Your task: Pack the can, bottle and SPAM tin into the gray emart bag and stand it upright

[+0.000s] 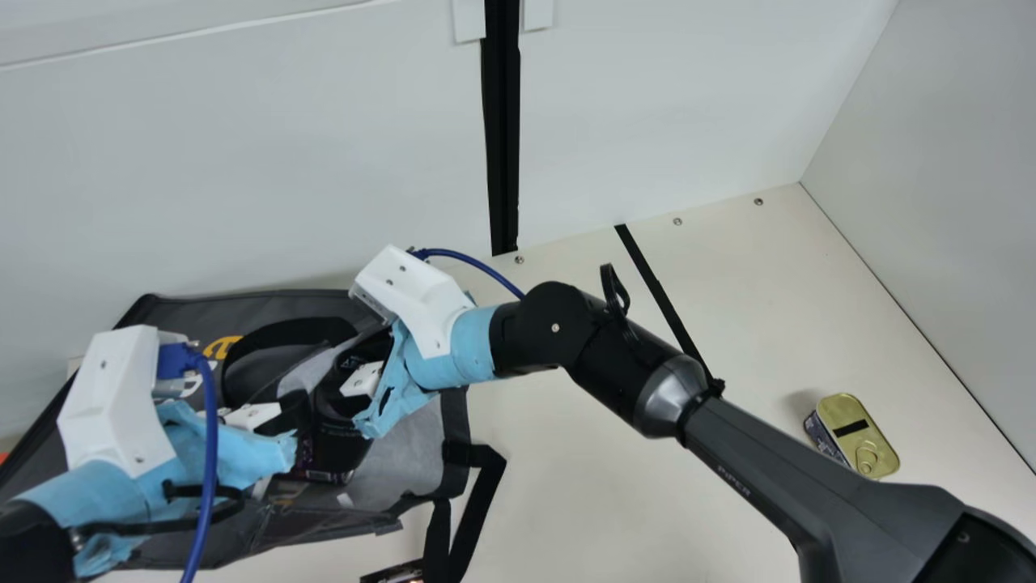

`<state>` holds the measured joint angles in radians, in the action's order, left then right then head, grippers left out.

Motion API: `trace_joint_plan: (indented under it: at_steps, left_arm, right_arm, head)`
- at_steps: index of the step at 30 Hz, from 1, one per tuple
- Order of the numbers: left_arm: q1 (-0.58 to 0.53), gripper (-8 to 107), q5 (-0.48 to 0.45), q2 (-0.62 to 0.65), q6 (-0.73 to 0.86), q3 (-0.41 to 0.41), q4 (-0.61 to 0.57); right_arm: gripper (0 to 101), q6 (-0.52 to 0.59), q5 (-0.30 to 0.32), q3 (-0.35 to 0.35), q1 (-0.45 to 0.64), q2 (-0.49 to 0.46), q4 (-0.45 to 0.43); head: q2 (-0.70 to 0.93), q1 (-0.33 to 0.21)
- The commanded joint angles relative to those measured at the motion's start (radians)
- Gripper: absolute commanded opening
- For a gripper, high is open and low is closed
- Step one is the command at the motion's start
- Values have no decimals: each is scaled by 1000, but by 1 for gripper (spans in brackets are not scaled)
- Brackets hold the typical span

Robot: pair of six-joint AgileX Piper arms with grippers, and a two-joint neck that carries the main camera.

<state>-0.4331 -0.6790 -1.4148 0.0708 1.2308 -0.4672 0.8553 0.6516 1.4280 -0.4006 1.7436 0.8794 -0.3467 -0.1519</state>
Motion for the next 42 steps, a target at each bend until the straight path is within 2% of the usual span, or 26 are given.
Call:
trace_joint_plan:
  at_steps: [1,24,42]
  left_arm:
    - [0,-8,0,0,0,0,0]
    - [0,-8,0,0,0,0,0]
    - [0,-8,0,0,0,0,0]
  right_arm:
    - [17,1,3,0,-2,2,-10]
    - [94,-5,22,-1,-3,-12,-32]
    - [95,-5,45,-15,15,-60,-39]
  head:
    - [-2,-23]
    - [-2,-23]
    - [-2,-23]
